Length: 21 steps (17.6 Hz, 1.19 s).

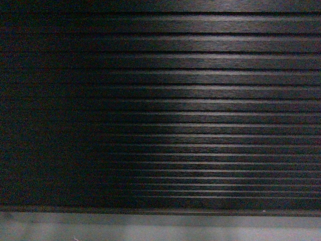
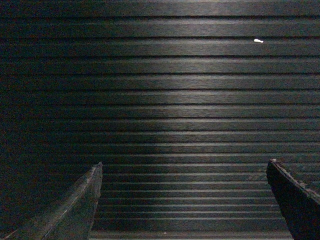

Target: Place dark red mango on scale at checkout

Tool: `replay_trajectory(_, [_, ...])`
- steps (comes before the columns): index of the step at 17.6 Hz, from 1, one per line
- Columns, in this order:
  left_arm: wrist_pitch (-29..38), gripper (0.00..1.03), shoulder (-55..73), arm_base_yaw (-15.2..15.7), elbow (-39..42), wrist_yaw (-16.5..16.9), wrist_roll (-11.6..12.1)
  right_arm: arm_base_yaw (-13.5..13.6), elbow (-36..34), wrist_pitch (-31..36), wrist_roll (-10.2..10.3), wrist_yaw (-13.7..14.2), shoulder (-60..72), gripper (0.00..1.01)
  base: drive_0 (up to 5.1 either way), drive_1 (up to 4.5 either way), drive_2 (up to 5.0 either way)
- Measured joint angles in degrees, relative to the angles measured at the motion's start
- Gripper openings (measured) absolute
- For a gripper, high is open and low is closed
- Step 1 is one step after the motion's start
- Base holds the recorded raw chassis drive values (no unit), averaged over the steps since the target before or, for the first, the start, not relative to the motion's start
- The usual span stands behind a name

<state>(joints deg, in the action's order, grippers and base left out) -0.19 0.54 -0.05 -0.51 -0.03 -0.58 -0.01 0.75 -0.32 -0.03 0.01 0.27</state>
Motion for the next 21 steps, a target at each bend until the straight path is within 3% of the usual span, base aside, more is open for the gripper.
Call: replay_trajectory(21, [0.0,0.98,0.0,0.0,0.0,-0.1,0.3,0.0,0.0,0.1,-0.1,0.0,0.0,0.98,0.0,0.0,0.0])
